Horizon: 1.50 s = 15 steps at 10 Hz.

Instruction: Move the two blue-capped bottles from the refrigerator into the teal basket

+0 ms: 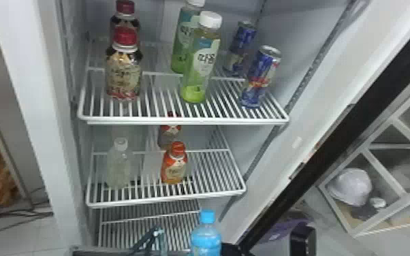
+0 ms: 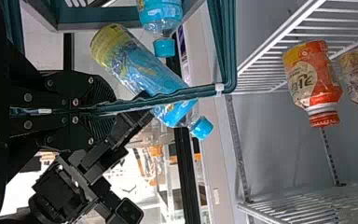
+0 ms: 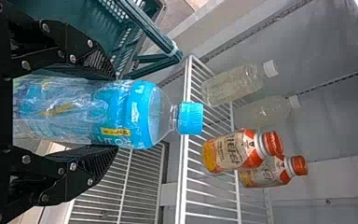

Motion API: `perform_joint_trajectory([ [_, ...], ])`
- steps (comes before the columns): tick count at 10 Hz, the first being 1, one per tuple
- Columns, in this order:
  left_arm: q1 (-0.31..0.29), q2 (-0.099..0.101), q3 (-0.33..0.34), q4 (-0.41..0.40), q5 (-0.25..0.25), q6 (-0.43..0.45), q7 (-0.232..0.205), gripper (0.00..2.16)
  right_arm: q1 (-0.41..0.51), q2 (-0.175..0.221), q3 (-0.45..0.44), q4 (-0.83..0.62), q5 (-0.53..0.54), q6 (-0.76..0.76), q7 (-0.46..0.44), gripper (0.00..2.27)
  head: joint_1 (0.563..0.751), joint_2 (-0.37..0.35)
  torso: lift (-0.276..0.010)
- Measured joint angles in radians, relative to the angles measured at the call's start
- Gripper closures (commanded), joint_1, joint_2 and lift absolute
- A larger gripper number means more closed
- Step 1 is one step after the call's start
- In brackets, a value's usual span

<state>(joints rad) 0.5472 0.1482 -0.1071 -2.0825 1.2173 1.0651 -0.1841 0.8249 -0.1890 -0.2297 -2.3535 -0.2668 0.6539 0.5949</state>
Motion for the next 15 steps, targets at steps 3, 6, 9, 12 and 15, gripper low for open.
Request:
perform_joint_trajectory([
  [3,0.002,0.002,0.000,0.000,0.001,0.000,0.000,1.11,-0.005,0.000,0.009,-0.023,-0.010,0.051,0.004,0.60,0.695,-0.350,-0.136],
  [6,0.002,0.004,-0.002,0.000,0.002,0.000,0.000,1.11,-0.008,0.000,0.014,-0.037,-0.028,0.122,0.006,0.56,0.695,-0.350,-0.136],
  [9,0.000,0.004,-0.003,0.000,0.002,0.000,0.000,1.11,-0.098,0.002,0.013,0.093,-0.015,0.135,0.117,0.26,0.695,-0.350,-0.136],
  [12,0.002,0.001,-0.001,0.000,0.002,0.000,0.000,1.11,-0.070,0.044,-0.034,0.054,0.032,-0.010,0.112,0.13,0.695,-0.350,-0.136],
  [15,0.002,-0.005,0.000,0.000,0.001,0.000,0.000,1.11,-0.022,0.103,-0.073,0.021,0.053,-0.264,0.046,0.13,0.695,-0.350,-0.136],
])
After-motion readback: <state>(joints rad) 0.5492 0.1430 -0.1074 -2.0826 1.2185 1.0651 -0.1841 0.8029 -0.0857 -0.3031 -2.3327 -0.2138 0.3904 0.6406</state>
